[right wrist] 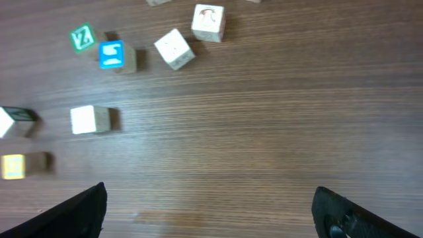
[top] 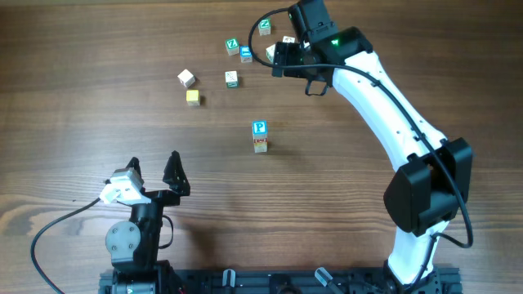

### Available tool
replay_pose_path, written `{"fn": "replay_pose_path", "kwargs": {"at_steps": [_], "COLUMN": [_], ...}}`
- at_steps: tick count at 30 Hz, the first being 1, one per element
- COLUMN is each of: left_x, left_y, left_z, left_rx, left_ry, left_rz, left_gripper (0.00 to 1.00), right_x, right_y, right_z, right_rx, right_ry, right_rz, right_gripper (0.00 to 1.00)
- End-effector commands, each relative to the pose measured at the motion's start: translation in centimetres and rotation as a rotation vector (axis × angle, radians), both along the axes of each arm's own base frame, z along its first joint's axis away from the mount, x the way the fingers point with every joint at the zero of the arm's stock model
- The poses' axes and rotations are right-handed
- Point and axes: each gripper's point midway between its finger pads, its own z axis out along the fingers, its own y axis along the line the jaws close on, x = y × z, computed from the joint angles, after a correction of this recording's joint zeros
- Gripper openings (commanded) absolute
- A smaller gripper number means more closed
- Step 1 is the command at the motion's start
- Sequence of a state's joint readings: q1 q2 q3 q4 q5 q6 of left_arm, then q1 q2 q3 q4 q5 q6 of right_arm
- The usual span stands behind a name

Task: Form a tower

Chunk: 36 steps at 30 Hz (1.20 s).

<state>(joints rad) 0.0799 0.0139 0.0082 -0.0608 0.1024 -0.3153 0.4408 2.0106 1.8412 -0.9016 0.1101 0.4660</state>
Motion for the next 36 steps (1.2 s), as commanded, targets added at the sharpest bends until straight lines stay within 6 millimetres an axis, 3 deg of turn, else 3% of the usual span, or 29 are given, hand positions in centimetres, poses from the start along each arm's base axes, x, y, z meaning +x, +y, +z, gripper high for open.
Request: {"fn": "replay_pose_path", "kwargs": {"at_steps": [1,7,9,13,15,20,27,32,36], "left_x": [0.0,0.0,0.0,0.0,0.0,0.0,0.0,0.0,0.0], "left_y": [0.2,0.2,0.2,0.2,0.2,0.2,0.2,0.2,0.2], "left_z": [-0.2,-0.2,-0.2,-0.2,-0.2,-0.2,-0.2,-0.2,-0.2], "left_rx": [0.020,0.020,0.020,0.020,0.020,0.020,0.020,0.020,0.020], "left_ry": [0.002,0.002,0.002,0.002,0.002,0.002,0.002,0.002,0.002], "left_rz": [0.012,0.012,0.012,0.012,0.012,0.012,0.012,0.012,0.012], "left_gripper": [1.00,1.00,1.00,1.00,1.00,1.00,1.00,1.00,1.00], "right_x": [0.1,-2.7,-4.4,-8.3,-9.4,-11.8,-16.4,-18.8,-19.7], "right_y": [-1.9,-2.5,-4.0,-7.2,-8.7,-12.2,-12.2,-12.2,-12.7], "right_z": [-0.2,7.8,8.9,9.0,8.1,3.6,-4.5,-6.7,-7.0], "right_rx": [-0.077,-0.091,-0.087,-0.054,-0.029,0.033,0.046,0.077,0.103], "right_ry": [0.005,-0.203,-0.302,-0.465,-0.498,-0.568,-0.604,-0.702,-0.702], "right_rz": [0.017,0.208,0.219,0.238,0.235,0.183,0.234,0.246,0.245], "right_gripper": [1.00,1.00,1.00,1.00,1.00,1.00,1.00,1.00,1.00]}}
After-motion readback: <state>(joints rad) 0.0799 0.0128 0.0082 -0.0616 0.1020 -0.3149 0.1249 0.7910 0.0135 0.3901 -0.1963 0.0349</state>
